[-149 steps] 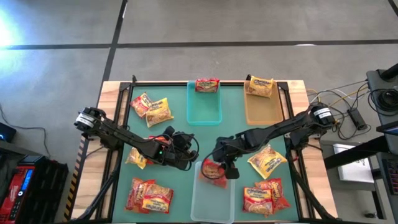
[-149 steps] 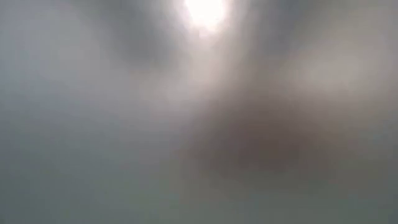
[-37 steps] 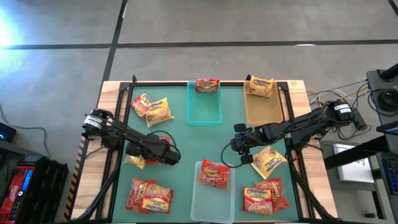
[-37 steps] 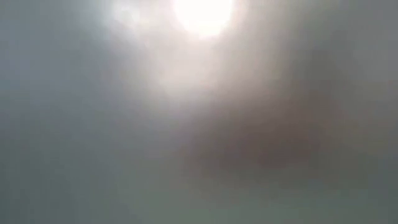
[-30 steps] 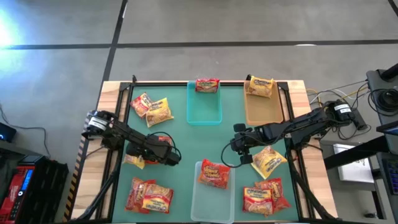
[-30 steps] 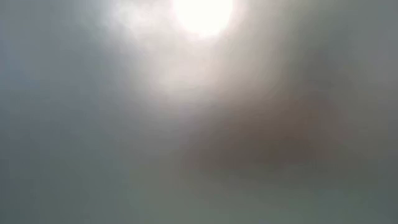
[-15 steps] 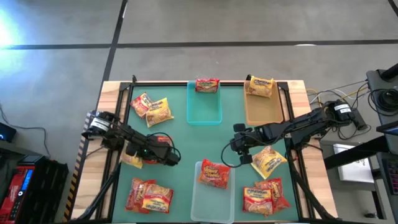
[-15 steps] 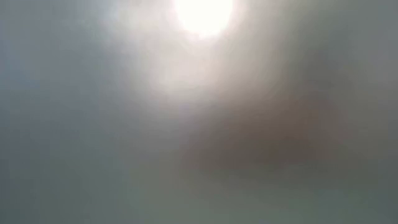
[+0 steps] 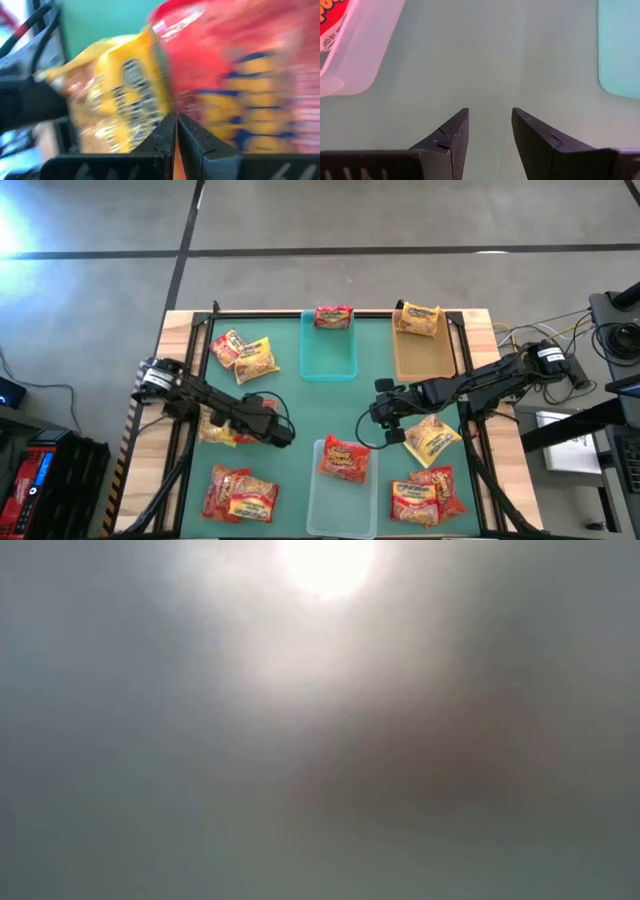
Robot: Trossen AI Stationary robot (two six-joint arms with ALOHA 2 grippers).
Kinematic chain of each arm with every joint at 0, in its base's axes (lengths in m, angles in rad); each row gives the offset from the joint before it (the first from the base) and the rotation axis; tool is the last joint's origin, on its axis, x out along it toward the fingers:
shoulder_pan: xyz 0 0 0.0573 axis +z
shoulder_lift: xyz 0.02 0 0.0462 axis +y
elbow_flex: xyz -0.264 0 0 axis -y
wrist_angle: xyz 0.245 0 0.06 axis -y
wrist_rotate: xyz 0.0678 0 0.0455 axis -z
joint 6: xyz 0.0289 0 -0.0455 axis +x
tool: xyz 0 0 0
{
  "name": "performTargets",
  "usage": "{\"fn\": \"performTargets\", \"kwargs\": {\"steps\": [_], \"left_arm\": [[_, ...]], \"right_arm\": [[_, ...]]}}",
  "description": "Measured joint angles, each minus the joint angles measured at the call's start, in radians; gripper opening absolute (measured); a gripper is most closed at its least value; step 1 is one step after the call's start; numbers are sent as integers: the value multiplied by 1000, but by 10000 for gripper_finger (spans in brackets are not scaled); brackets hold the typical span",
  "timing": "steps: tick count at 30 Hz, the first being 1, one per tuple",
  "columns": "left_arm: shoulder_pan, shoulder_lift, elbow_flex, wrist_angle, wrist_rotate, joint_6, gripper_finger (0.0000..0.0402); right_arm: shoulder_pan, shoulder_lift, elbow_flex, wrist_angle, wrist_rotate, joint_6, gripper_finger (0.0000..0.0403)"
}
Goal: Sort Maruchan noodles
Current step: Put the right yellow pack noodle into the yellow bin, then put the top left orange noodle pack into the transparent bin
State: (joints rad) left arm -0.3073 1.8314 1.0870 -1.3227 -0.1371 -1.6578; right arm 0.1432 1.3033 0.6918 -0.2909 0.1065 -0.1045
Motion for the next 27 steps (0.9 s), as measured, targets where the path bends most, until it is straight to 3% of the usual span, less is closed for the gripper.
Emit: {"fn": "performTargets", "kwargs": {"steps": [13,21,27], "left_arm": [[0,-14,164,57,-241,94,2],[-2,-14,185,45,-209,182,59],[-2,-14,143,-16,-139,73,109]], "right_arm": [[0,0,0,25,0,20,139],[0,0,0,12,0,33,139],[0,0,0,5,0,43,139]]}}
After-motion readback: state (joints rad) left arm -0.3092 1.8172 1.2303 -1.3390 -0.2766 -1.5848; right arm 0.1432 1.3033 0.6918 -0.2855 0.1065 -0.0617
